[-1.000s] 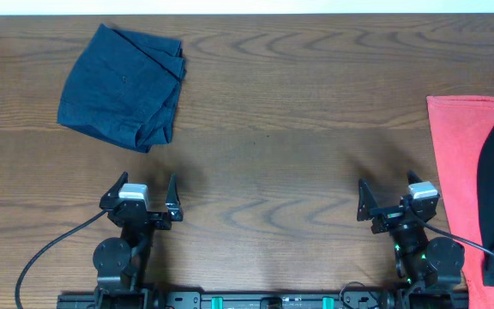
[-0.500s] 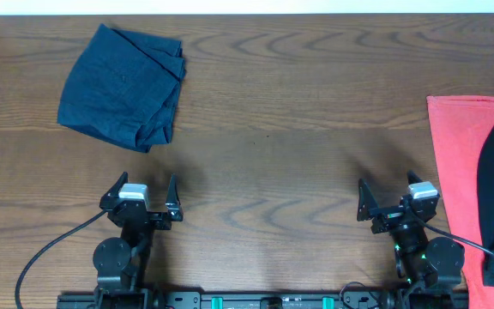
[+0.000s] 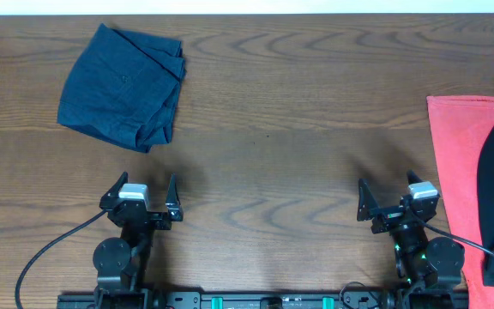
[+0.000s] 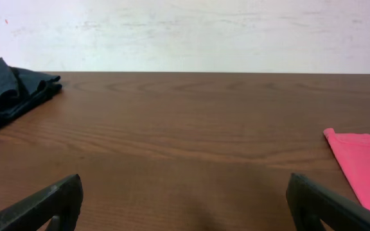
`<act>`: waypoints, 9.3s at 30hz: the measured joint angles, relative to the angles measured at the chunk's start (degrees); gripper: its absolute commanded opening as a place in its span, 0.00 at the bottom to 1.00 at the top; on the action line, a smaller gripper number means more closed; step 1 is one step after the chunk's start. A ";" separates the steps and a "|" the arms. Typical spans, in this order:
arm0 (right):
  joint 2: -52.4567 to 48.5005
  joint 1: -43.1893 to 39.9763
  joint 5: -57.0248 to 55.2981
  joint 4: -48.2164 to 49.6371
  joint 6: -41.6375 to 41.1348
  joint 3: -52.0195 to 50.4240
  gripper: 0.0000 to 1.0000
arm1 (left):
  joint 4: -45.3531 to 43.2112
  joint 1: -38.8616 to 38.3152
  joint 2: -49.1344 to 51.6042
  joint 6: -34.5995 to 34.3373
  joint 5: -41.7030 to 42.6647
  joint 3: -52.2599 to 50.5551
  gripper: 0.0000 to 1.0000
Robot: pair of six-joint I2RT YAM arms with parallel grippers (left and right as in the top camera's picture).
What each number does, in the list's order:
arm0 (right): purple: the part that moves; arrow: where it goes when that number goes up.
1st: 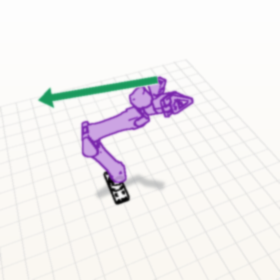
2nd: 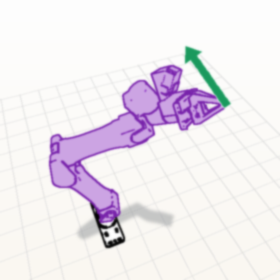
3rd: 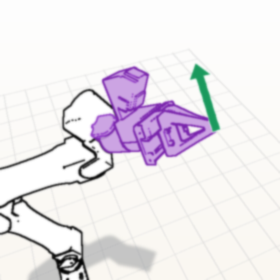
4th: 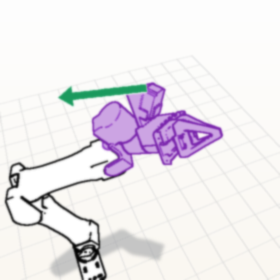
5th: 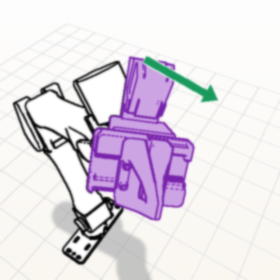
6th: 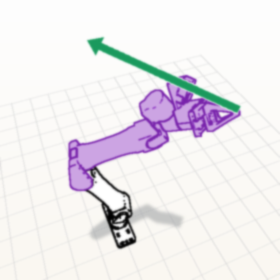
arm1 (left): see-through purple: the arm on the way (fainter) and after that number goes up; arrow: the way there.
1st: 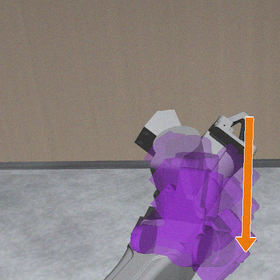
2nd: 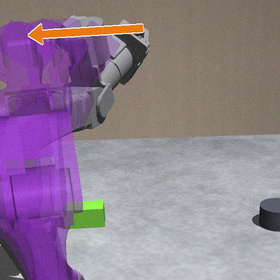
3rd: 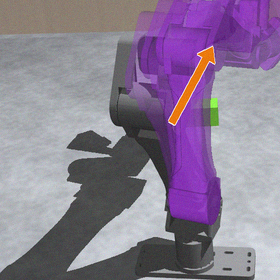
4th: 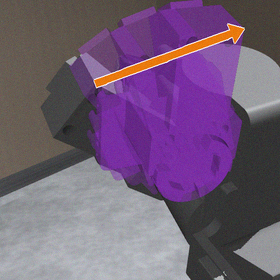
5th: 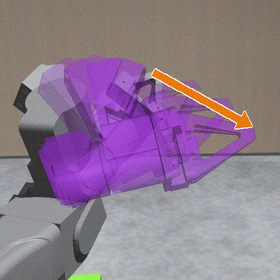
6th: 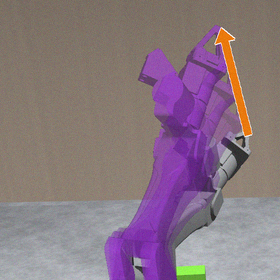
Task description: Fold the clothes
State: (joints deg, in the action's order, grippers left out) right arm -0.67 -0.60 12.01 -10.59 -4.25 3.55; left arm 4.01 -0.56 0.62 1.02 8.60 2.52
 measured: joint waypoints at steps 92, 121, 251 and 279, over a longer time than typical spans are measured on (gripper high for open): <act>-109.59 -49.81 -14.56 -27.58 -16.74 87.45 0.99 | 59.45 0.00 66.25 -6.93 17.00 64.15 0.98; -117.11 -50.58 15.21 -17.29 -13.99 88.67 0.01 | 59.30 0.00 66.25 -6.93 17.00 64.15 0.98; -113.66 36.92 10.69 -28.81 -0.79 85.50 0.11 | 64.39 0.00 63.91 -3.93 15.41 67.56 0.98; -120.17 24.72 23.71 -27.91 -11.98 85.46 0.01 | 64.32 -7.13 64.32 -2.62 15.19 67.43 0.98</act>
State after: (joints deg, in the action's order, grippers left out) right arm -120.84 24.12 35.73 -38.50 -16.23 89.01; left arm 68.34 -7.68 64.95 -1.61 23.79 69.95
